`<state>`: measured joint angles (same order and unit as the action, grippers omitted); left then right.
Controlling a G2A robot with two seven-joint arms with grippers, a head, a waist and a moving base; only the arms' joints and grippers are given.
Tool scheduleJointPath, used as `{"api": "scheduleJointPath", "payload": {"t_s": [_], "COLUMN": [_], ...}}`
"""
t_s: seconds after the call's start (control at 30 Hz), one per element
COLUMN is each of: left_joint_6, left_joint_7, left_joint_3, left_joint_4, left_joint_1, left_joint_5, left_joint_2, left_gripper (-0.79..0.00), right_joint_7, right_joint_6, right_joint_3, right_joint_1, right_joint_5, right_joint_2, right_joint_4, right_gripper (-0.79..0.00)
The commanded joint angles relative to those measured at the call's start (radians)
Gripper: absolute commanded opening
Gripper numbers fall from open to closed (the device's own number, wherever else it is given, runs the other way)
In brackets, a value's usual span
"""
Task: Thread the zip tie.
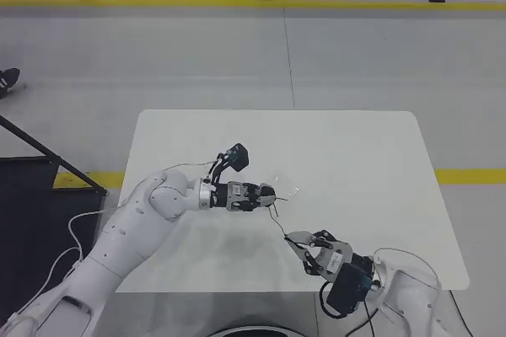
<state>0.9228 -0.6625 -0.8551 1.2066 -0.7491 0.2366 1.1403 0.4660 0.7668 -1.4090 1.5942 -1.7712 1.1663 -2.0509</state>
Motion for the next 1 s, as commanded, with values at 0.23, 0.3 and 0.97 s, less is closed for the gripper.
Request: {"api": "scheduleJointPath", "payload": {"t_s": [0.23, 0.3, 0.97], "left_joint_6": [-0.017, -0.047, -0.055], "left_joint_7": [0.004, -0.008, -0.145], "left_joint_3": [0.007, 0.014, 0.060], "left_joint_4": [0.015, 0.030, -0.020], "left_joint_1": [-0.013, -0.013, 0.032], "left_joint_5": [-0.001, 0.002, -0.188], "left_joint_2": [0.001, 0.002, 0.014], "left_gripper": [-0.785, -0.785, -0.785], "right_joint_7": [-0.005, -0.023, -0.138], "right_joint_6": [-0.006, -0.017, -0.123], "right_joint_3": [0.001, 0.011, 0.029], "right_joint_1": [0.000, 0.000, 0.014], "right_joint_5": [0.001, 0.003, -0.021], "right_joint_2": [0.000, 0.000, -0.013], "right_joint_4": [0.000, -0.006, -0.032], "right_gripper": [-0.785, -0.785, -0.785]}}
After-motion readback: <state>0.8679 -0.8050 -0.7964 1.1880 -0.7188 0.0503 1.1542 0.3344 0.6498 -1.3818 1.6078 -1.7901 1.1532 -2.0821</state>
